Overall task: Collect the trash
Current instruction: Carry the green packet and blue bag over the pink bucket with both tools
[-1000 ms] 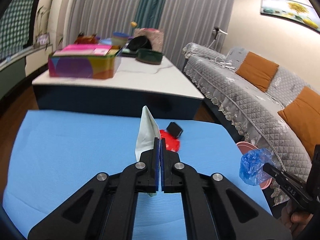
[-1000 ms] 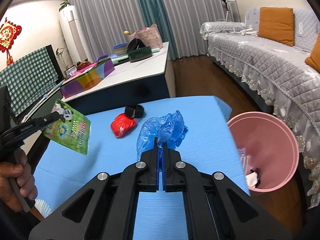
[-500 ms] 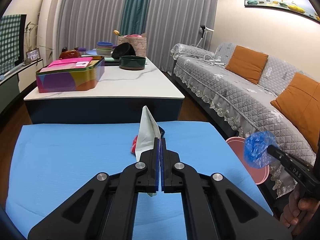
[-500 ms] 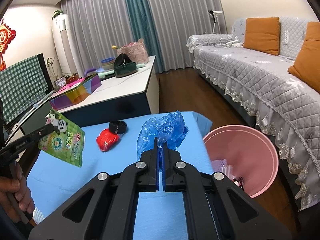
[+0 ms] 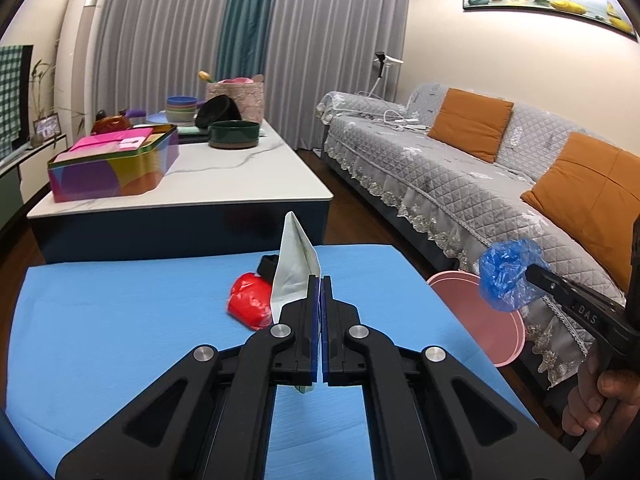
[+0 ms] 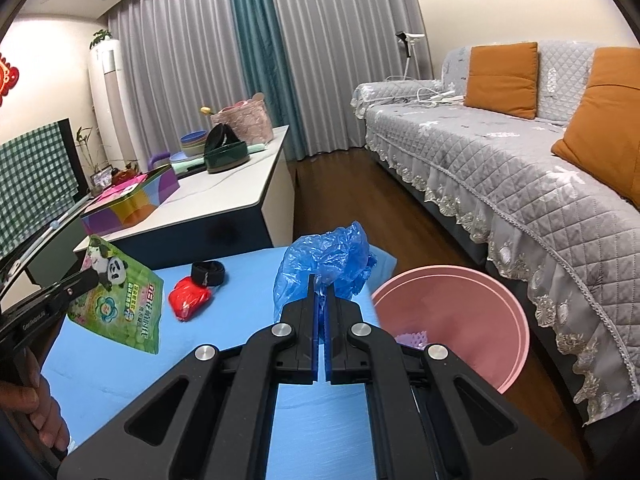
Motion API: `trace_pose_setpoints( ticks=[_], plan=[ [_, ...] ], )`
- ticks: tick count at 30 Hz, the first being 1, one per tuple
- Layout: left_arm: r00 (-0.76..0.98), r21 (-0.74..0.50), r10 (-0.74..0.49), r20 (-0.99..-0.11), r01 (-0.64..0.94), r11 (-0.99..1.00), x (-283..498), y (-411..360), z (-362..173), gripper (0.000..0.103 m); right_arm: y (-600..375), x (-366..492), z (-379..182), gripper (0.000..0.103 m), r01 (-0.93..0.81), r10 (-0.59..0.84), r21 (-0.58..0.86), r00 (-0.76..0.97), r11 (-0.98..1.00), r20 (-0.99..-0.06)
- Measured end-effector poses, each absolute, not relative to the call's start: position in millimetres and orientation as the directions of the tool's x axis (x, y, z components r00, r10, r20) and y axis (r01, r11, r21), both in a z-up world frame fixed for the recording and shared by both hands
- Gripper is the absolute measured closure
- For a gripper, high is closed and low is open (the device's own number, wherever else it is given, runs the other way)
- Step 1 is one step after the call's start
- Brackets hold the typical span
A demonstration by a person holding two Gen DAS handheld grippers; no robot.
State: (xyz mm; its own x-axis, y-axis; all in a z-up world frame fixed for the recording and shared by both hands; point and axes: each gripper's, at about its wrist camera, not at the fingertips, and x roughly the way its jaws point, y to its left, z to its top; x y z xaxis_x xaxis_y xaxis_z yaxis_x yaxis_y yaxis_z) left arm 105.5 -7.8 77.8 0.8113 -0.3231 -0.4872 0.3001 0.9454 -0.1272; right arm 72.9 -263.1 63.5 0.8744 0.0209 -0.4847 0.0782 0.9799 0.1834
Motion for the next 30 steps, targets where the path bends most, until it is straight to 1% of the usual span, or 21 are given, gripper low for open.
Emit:
trace_pose_setpoints(
  ticks=[13,30],
  plan=[
    [0.803,-0.121,-0.377,-0.463,0.364,0.924,103.0,-38.0,81.0,0.102,-290.2,68.8,66.1,0.101,0.137,-0.037,0.178,0.879,0.974,-0.475],
    [0.782,-0.122,-0.428,-0.453,0.422,0.898,105.5,-76.1,80.9,0.102,-322.7,59.4,64.0,0.101,0.202,-0.096,0.178,0.875,0.963,-0.474]
  ],
)
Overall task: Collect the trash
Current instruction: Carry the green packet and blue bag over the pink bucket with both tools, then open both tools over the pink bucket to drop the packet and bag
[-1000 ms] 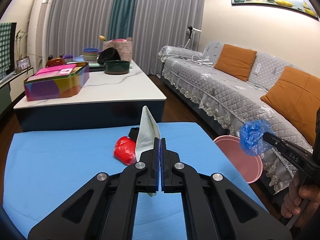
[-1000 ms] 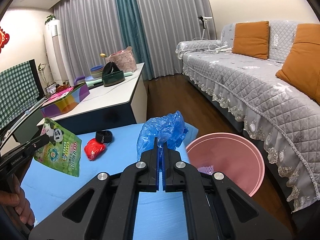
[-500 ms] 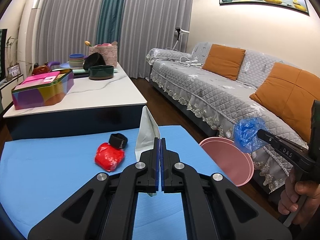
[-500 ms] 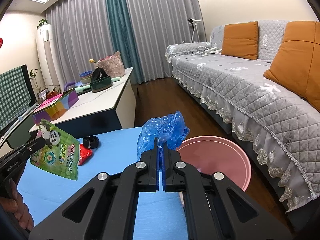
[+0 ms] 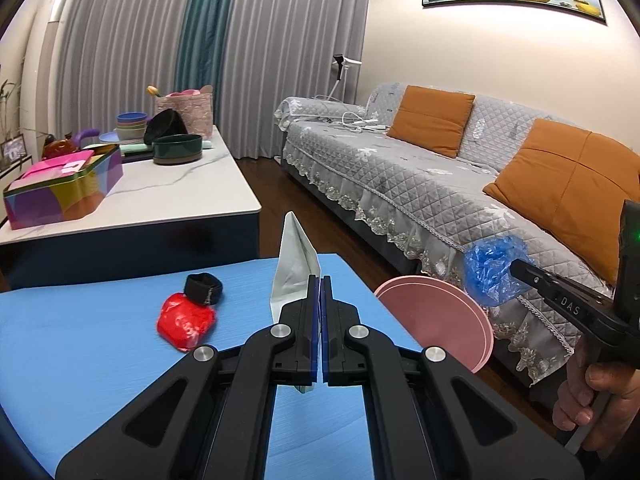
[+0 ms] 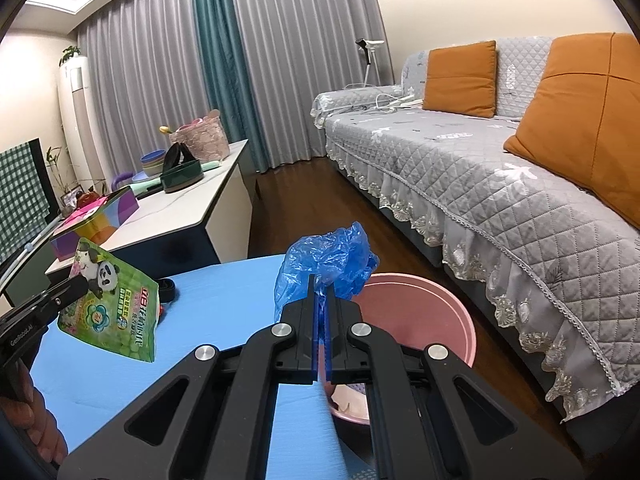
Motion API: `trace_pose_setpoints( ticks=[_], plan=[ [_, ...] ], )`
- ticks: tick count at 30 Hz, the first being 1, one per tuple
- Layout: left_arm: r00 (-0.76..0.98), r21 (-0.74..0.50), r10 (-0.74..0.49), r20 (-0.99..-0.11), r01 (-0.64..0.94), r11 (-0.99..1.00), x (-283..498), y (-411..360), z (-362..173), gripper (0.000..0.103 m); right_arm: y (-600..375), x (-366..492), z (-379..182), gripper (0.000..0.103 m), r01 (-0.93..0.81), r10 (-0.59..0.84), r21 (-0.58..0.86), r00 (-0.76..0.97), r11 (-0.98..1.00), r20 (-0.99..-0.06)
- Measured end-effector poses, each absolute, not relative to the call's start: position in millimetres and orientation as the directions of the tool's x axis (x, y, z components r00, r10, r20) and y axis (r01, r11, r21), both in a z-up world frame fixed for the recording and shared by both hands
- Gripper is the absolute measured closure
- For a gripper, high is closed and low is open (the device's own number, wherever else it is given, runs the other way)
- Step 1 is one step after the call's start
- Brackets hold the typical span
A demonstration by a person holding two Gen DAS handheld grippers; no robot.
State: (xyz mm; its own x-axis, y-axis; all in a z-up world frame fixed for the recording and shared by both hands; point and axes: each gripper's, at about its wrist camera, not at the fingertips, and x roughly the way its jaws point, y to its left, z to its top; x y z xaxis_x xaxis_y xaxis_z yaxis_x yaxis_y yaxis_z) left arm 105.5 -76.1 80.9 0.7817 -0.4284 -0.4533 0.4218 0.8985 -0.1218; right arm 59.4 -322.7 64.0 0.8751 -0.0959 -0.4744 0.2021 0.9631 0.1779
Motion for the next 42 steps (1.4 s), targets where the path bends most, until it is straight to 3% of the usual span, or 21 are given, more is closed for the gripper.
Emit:
trace_pose_setpoints(
  ticks=[42],
  plan=[
    [0.679,-0.225,-0.582,-0.448,0.544,0.808,141.0,-196.6,48.8,0.102,-389.5,86.9,10.1,0.101,0.334,-0.167,0.206,0.809,0.92,-0.563]
  ],
)
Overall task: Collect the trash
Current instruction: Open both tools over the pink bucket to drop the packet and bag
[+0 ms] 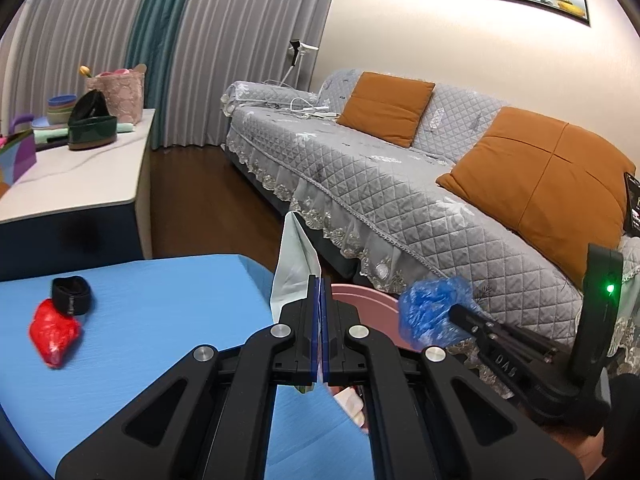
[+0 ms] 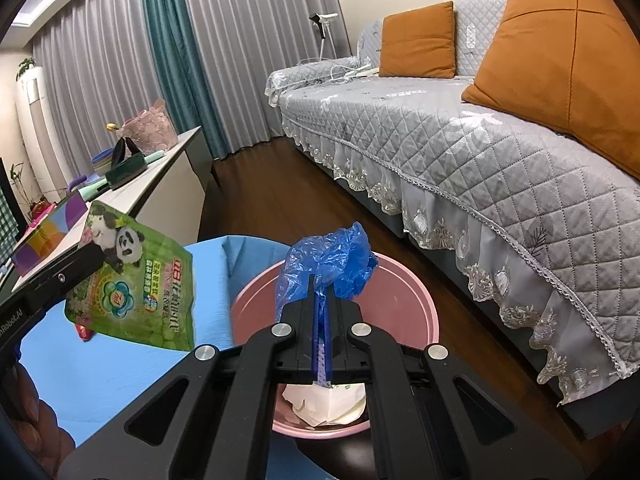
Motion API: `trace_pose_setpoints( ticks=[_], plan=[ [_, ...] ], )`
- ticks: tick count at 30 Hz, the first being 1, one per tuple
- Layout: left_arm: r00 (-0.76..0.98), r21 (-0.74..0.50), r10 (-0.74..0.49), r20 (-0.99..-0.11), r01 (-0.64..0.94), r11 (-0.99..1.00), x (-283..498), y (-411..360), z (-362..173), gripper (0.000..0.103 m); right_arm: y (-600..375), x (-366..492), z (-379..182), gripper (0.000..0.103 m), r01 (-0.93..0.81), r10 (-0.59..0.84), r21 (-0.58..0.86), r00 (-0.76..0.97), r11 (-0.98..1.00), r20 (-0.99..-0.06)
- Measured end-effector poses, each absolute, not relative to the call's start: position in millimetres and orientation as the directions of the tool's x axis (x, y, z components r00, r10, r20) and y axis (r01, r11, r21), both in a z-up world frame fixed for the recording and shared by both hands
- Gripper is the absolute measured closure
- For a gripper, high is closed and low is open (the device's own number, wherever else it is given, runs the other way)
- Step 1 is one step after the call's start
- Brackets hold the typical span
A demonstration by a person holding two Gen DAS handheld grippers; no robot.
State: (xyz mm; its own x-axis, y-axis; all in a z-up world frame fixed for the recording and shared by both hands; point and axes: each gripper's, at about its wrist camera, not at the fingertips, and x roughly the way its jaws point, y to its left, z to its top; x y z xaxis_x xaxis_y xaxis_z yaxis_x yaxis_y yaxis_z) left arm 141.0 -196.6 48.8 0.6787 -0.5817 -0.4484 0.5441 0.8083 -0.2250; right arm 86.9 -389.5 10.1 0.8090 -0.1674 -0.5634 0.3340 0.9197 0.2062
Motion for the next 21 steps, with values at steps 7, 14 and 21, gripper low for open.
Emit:
trace_pose_setpoints(
  ticks=[7,14,21],
  plan=[
    [0.647,-0.255,-0.618,-0.447,0.57,0.781,150.5,-218.3,39.3,0.102,-393.8,98.4,1.8,0.101,0.344,-0.167,0.207,0.796,0.916,-0.581],
    [0.605,-0.278,-0.631,-0.486,0.578,0.767,155.6,-225.3,30.3,0.088,-404.4,102.8,-7.1,0.056,0.422,-0.212,0.202,0.746,0.884,-0.631],
    [0.618,-0.313,-0.616,-0.489,0.535,0.785,155.0,-204.0,34.3,0.088,-395.6,97.0,1.2,0.056,0.408,-0.202,0.211,0.76,0.888,-0.618]
  ],
)
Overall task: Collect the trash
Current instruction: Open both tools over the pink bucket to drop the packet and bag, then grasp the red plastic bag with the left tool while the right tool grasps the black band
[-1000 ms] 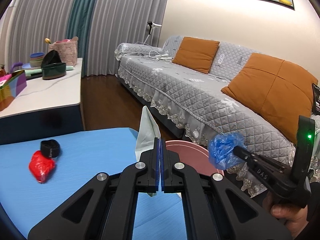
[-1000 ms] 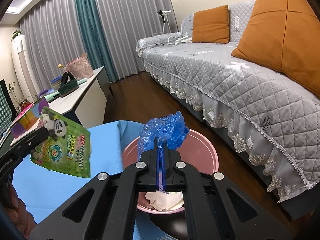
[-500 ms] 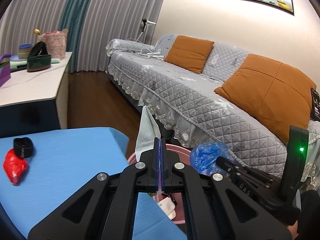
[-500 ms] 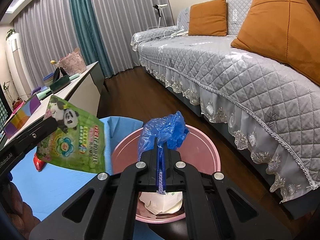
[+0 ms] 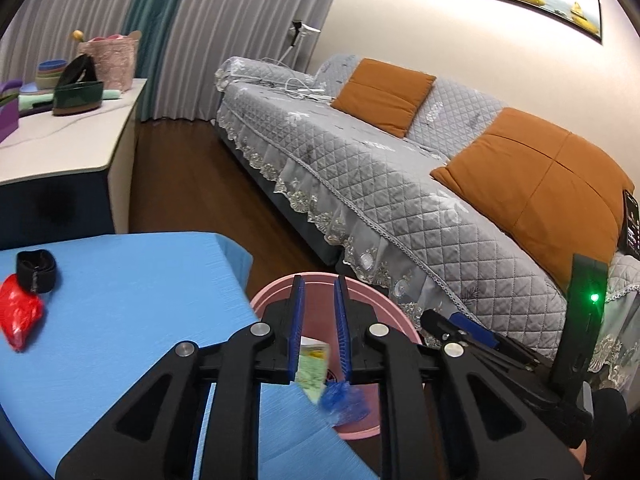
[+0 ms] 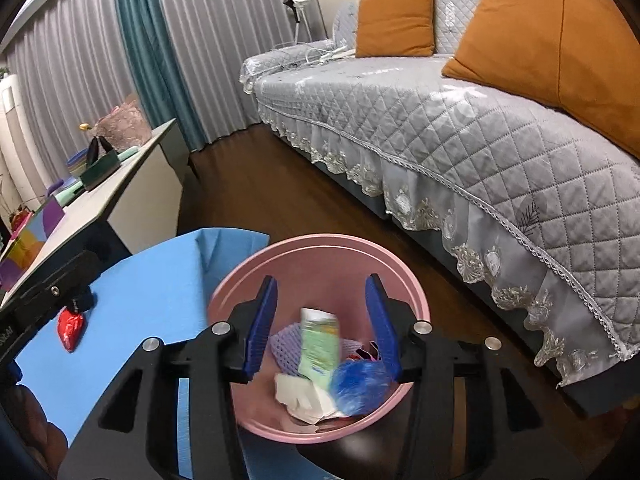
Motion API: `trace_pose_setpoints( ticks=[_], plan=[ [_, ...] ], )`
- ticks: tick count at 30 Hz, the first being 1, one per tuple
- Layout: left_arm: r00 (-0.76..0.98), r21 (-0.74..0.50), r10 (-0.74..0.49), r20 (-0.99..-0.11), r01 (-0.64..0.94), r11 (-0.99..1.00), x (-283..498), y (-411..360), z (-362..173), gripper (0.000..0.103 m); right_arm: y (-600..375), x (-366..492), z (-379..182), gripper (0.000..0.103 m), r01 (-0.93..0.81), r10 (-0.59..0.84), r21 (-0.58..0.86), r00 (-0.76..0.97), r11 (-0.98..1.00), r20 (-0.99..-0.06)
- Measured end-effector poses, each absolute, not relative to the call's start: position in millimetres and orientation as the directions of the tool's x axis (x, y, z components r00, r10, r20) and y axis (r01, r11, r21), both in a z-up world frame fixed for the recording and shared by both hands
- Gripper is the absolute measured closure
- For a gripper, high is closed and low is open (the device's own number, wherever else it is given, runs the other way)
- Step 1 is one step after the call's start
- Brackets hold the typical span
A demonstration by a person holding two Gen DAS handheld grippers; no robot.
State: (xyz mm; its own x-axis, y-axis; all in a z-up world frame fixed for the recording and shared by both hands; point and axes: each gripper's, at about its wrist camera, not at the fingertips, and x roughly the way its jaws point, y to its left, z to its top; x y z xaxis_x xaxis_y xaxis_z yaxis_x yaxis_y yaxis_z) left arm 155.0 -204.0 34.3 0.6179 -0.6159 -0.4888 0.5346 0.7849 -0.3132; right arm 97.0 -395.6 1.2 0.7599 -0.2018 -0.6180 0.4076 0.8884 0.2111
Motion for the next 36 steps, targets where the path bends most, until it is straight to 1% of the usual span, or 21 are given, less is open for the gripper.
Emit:
trace_pose_setpoints(
  ticks=[4,9,14,15,17,19,21,22,23,26,27,28,31,36],
  plan=[
    [0.646,-0.297,-0.577,-0.5,0.497,0.815,149.1,-181.7,38.2,0.088,-379.3,94.3,9.4,0.056,0.378,-0.182,0.218,0.779,0.9,-0.6],
    [0.693,-0.277,-0.516,-0.504,0.436,0.856,145.0,-139.7,41.4,0.088,-348.4,97.1,16.6,0.059,0.324,-0.135,0.232,0.8,0.917,-0.584],
    [0.742,-0.247,-0.423,-0.52,0.343,0.906,147.3,-85.5,36.0,0.087,-308.7,107.6,19.6,0.061,0.242,-0.063,0.246,0.821,0.938,-0.567],
    [0.756,-0.229,-0.385,-0.529,0.31,0.923,149.3,-70.9,32.3,0.086,-299.9,111.3,19.2,0.062,0.224,-0.046,0.249,0.823,0.942,-0.566],
    [0.77,-0.204,-0.336,-0.543,0.267,0.942,153.5,-53.7,27.7,0.079,-284.5,118.0,17.7,0.062,0.194,-0.015,0.258,0.824,0.946,-0.566],
    [0.782,-0.182,-0.277,-0.558,0.211,0.961,159.4,-33.1,21.3,0.067,-270.8,126.8,16.2,0.062,0.165,0.02,0.273,0.824,0.948,-0.567],
    [0.786,-0.168,-0.228,-0.575,0.16,0.973,167.7,-16.7,15.2,0.061,-261.3,133.9,14.9,0.062,0.14,0.048,0.286,0.824,0.948,-0.565],
    [0.78,-0.156,-0.201,-0.593,0.133,0.979,174.1,-7.6,10.0,0.054,-255.5,137.6,14.5,0.062,0.125,0.064,0.291,0.824,0.949,-0.563],
    [0.776,-0.147,-0.187,-0.603,0.122,0.982,177.6,-3.3,7.1,0.051,-250.7,141.9,13.7,0.062,0.111,0.079,0.295,0.824,0.949,-0.561],
    [0.76,-0.133,-0.151,-0.632,0.086,0.987,192.9,9.8,-5.3,0.037,-239.3,153.3,9.2,0.05,0.069,0.135,0.326,0.816,0.943,-0.562],
    [0.746,-0.143,-0.156,-0.648,0.081,0.986,201.7,13.0,-11.0,0.032,-236.2,158.9,7.3,0.041,0.056,0.153,0.336,0.813,0.94,-0.562],
    [0.738,-0.146,-0.158,-0.657,0.081,0.986,207.5,13.2,-13.7,0.029,-234.3,161.4,6.1,0.037,0.049,0.16,0.337,0.811,0.94,-0.563],
    [0.712,-0.145,-0.158,-0.684,0.079,0.986,225.4,12.5,-23.1,0.023,-229.2,174.1,1.5,0.032,0.025,0.189,0.345,0.799,0.938,-0.572],
    [0.649,-0.177,-0.174,-0.741,0.062,0.982,249.0,14.5,-37.3,0.022,-220.1,191.8,-6.5,0.031,-0.003,0.236,0.367,0.772,0.93,-0.591]
  ],
)
